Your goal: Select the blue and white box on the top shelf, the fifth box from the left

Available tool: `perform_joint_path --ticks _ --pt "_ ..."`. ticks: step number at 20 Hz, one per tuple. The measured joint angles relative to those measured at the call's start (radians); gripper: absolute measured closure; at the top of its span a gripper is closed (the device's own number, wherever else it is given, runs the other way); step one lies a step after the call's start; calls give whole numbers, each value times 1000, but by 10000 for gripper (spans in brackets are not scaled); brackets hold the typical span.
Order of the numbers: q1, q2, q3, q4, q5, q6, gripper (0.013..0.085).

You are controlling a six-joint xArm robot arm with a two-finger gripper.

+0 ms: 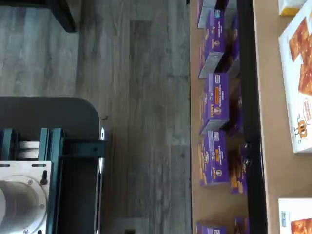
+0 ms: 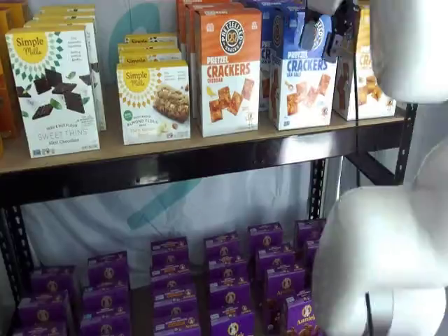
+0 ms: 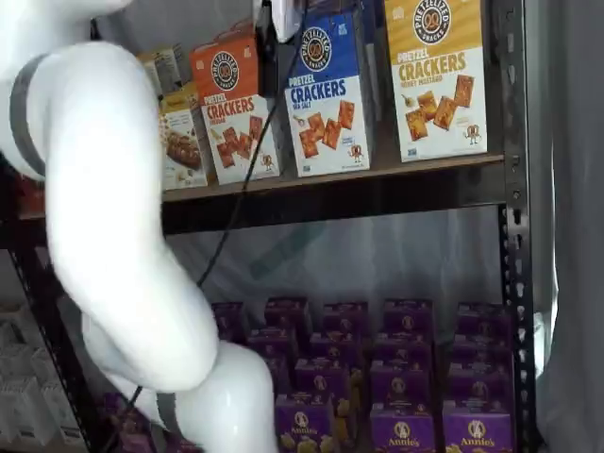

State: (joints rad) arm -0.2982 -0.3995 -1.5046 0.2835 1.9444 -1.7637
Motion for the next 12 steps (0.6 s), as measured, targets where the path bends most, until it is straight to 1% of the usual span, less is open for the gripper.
perform_joint_path --ticks 4,7,9,12 --pt "6 -61 75 -22 -45 -7 130" --pt "1 -96 118 -16 -57 -10 130" --pt "-7 -123 149 11 -76 -9 130" --pt "-19 -147 172 65 -89 -1 130"
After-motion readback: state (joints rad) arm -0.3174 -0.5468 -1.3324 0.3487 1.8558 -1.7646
